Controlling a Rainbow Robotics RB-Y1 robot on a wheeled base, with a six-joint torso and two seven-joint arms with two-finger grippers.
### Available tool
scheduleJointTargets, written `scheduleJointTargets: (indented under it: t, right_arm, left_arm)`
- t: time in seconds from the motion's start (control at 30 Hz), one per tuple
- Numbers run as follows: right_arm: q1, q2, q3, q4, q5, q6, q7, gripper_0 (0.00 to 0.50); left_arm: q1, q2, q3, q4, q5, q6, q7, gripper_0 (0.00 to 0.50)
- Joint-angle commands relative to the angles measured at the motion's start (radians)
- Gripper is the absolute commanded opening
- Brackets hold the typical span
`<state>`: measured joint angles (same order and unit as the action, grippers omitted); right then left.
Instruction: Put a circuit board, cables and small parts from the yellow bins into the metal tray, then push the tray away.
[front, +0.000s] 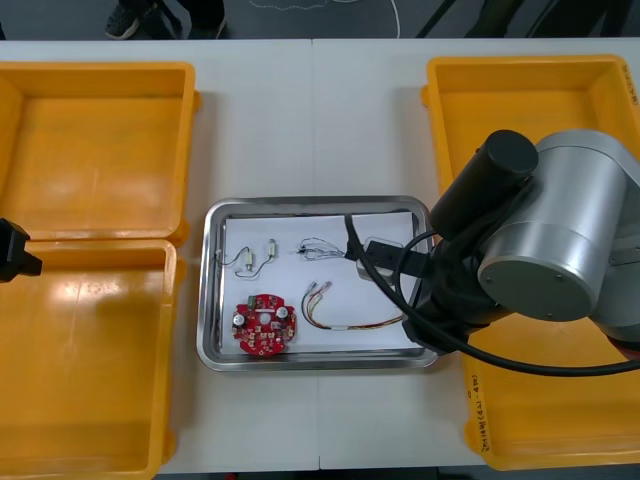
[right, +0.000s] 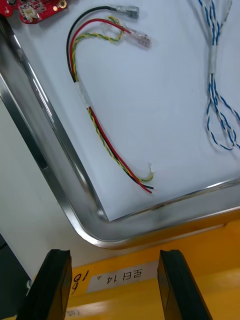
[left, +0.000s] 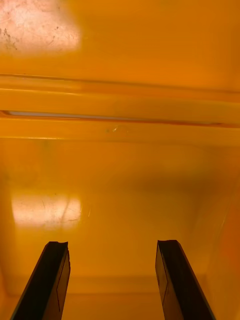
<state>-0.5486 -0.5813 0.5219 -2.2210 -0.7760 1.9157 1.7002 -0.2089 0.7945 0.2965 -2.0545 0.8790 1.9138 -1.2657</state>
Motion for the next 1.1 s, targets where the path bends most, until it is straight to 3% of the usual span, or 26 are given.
scheduleJointTargets:
  t: [0.03,0.7,0.87,1.1]
  right_arm:
    - [-0.060,0.040,0.075,-0.036,0.024,0.004,0.007,0.500]
    - [-0.168,0.176,0.288,0.110,0.090,0.004,0.050,0.500]
    - [-0.191,0.198,0.363,0.118,0.144,-0.018,0.061,0.500]
    - [-0.203,0.224,0.418,0.182,0.150,-0.083,0.076,0.500]
  left_arm:
    - [0.031,0.049,0.026,-0.032,0.009,0.006,-0.089,0.500]
    - [0.059,0.049,0.026,-0.038,0.006,0.006,-0.104,0.500]
    - [0.059,0.049,0.027,-0.038,0.006,0.006,-0.107,0.500]
    - [0.059,0.049,0.029,-0.038,0.006,0.006,-0.107,0.500]
